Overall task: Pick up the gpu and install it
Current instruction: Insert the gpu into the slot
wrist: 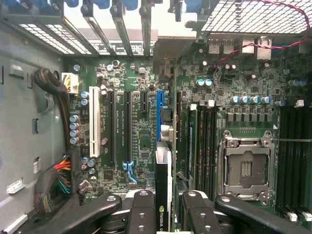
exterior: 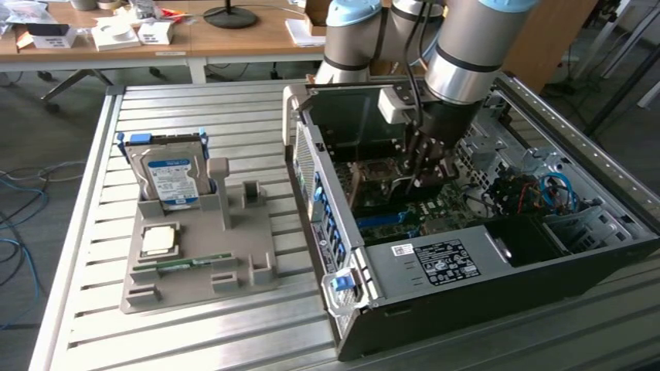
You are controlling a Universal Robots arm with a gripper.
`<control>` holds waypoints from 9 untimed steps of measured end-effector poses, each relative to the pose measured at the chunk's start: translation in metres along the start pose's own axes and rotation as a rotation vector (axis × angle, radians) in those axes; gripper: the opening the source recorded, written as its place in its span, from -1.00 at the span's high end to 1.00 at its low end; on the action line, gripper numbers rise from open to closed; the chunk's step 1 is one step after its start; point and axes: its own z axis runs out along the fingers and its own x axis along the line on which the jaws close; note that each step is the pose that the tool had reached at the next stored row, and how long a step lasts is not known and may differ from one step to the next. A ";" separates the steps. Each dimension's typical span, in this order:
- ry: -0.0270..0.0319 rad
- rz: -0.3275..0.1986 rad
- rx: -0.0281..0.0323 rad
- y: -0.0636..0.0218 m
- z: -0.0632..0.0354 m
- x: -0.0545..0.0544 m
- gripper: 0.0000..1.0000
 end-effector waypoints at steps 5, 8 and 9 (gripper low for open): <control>0.0000 0.000 0.0002 0.0003 0.0043 0.000 0.48; 0.0003 0.000 0.0001 0.0006 0.0056 0.000 0.48; 0.0004 0.000 0.0001 0.0007 0.0057 0.000 0.48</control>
